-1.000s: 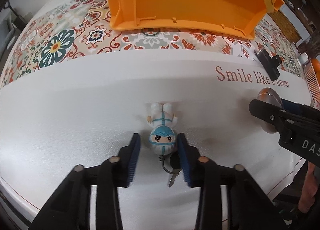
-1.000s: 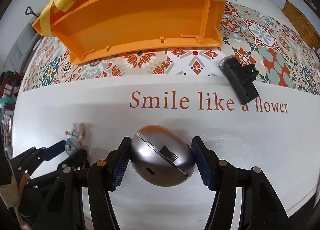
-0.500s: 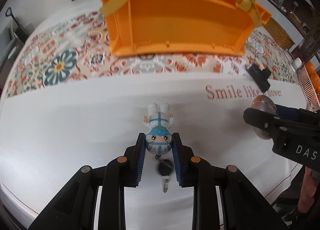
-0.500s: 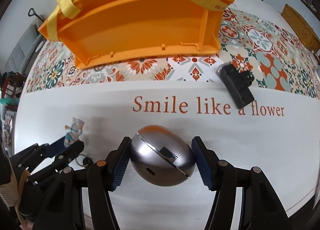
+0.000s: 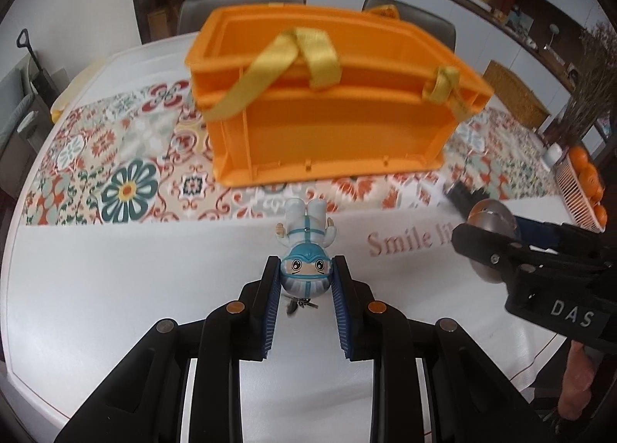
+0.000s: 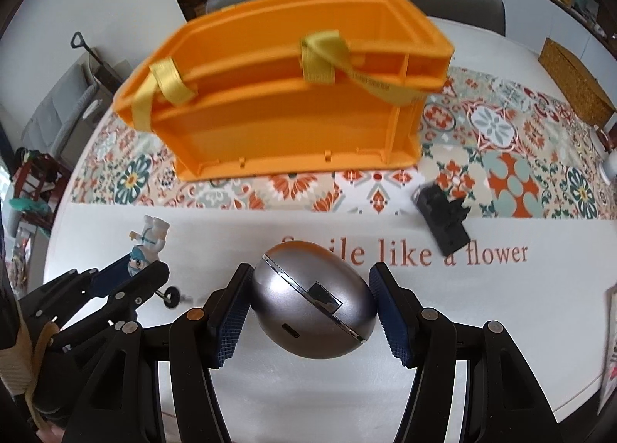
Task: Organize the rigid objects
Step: 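Carry the figurine keychain and silver egg device over the crate with both tools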
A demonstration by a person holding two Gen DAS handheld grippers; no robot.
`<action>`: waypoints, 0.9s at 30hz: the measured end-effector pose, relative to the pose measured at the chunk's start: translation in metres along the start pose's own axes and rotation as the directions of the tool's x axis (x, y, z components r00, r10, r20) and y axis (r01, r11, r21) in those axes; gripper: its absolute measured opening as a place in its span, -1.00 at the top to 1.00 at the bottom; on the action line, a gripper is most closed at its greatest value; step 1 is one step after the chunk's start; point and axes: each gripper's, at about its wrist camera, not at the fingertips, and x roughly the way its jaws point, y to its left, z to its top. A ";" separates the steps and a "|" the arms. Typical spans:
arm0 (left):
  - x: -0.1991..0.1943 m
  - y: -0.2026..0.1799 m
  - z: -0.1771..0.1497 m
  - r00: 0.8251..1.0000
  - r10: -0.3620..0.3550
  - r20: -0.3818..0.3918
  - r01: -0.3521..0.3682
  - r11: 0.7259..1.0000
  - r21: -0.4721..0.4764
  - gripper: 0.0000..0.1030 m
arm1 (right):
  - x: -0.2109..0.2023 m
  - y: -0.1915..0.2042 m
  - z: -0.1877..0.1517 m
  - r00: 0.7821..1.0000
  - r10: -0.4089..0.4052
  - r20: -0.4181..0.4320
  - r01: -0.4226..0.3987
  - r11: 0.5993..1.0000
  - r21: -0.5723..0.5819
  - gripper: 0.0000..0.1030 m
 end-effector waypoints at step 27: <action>-0.064 -0.012 0.070 0.977 -0.031 0.212 0.022 0.999 0.041 0.48 | -0.069 0.004 0.054 0.977 0.059 0.204 -0.058 0.998 -0.011 -0.20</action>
